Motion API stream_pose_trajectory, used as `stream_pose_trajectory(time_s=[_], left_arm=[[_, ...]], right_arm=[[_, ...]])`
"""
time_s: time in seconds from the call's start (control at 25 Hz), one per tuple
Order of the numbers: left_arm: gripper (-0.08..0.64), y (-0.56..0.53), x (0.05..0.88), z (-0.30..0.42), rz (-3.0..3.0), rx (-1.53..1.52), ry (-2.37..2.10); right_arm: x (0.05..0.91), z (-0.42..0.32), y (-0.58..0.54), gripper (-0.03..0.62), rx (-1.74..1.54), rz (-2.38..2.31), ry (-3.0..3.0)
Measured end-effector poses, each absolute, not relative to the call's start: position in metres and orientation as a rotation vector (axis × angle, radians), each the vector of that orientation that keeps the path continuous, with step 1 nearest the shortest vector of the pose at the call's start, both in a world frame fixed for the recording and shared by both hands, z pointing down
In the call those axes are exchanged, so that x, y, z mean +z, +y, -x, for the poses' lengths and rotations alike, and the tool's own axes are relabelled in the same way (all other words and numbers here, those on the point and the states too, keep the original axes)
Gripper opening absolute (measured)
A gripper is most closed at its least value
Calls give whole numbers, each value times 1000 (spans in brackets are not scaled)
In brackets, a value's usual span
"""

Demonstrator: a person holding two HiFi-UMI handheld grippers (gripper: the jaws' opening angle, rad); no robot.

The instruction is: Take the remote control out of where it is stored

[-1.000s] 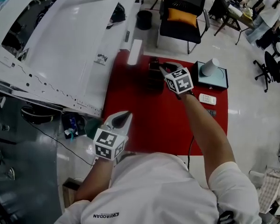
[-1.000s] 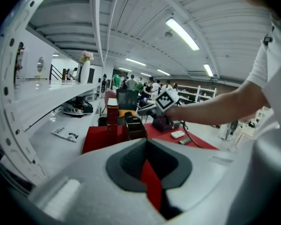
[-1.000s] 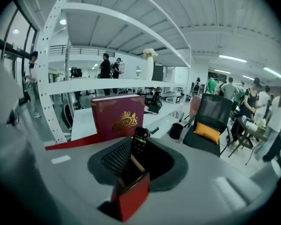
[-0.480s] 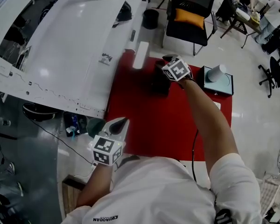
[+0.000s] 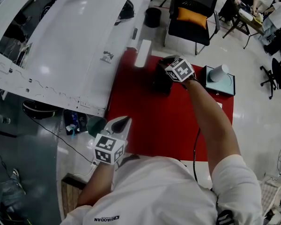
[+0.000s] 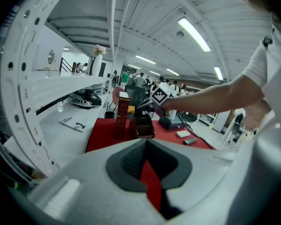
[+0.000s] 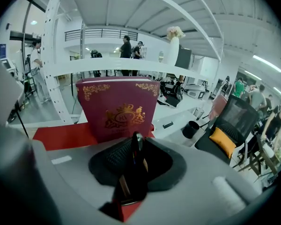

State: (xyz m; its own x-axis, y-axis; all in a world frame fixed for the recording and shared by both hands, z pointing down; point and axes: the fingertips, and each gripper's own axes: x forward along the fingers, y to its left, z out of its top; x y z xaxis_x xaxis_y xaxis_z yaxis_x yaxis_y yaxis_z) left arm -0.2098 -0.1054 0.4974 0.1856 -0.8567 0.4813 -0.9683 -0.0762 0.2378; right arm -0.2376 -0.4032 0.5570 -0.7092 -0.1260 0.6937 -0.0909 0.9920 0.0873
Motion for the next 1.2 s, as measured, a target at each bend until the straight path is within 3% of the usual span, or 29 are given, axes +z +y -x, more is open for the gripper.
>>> stream_pose_trajectory(time_s=[0.6,1.2], left_arm=[[3,-106,480,191,-2051,301,-1697],[3,-115,472,168,-2144,345,-1659]], right_arm=[[455,208,-388,66,-109,-316,-2615],[401,102,-327,66,54,-506,-2786]])
